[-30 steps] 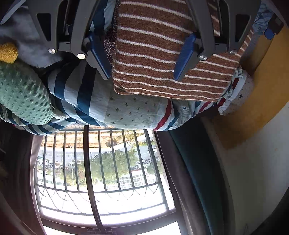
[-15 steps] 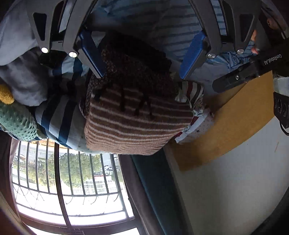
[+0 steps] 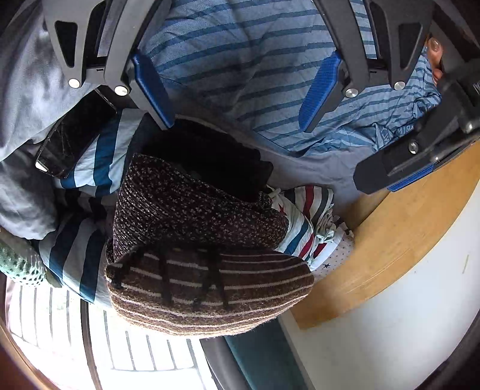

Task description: Fold clothes

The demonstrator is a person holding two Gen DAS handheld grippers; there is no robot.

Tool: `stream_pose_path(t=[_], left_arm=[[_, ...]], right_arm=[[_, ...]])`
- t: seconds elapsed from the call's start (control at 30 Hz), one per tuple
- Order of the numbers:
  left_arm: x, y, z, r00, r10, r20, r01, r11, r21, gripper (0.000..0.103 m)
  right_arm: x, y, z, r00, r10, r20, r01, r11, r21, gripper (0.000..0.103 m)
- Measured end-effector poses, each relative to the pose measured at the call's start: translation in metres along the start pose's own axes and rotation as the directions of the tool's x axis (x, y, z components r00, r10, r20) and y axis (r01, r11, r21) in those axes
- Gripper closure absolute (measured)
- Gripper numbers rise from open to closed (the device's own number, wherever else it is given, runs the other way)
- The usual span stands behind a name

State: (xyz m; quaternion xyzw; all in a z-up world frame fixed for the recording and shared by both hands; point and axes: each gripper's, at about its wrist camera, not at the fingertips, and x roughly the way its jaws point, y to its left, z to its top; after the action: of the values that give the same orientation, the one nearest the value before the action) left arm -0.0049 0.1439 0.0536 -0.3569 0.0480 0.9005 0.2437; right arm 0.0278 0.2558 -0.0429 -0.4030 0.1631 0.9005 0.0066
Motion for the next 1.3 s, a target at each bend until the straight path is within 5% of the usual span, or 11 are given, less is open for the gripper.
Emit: stream_pose_path(t=[0.27,0.83,0.97,1.1,1.3], left_arm=[[0.016,-0.004,0.003,0.997,0.02,-0.072,-0.022,0.999,-0.025,0.016],[0.01,-0.004,0.005,1.0,-0.001,-0.029,0.0,0.999,-0.048,0.016],[0.006,-0.01,0.001,1.0,-0.013,0.011,0.013,1.0,-0.02,0.016],[0.001,-0.015,0.001,0.999,-0.029,0.036,0.029,0.999,0.015,0.016],[-0.009,-0.008,0.012,0.999,-0.02,0.032,0.02,1.0,0.0,0.016]], right_arm=[[0.003,-0.007,0.002,0.998,-0.054,-0.009,0.054,0.999,-0.001,0.016],[-0.008,-0.003,0.005,0.995,-0.094,0.036,0.095,0.995,-0.031,0.015],[-0.016,-0.005,0.004,0.986,-0.136,0.1,0.138,0.99,-0.012,0.015],[-0.03,0.006,-0.006,0.952,-0.21,0.221,0.226,0.973,-0.05,0.015],[-0.037,0.03,-0.006,0.961,-0.194,0.197,0.214,0.973,-0.084,0.015]])
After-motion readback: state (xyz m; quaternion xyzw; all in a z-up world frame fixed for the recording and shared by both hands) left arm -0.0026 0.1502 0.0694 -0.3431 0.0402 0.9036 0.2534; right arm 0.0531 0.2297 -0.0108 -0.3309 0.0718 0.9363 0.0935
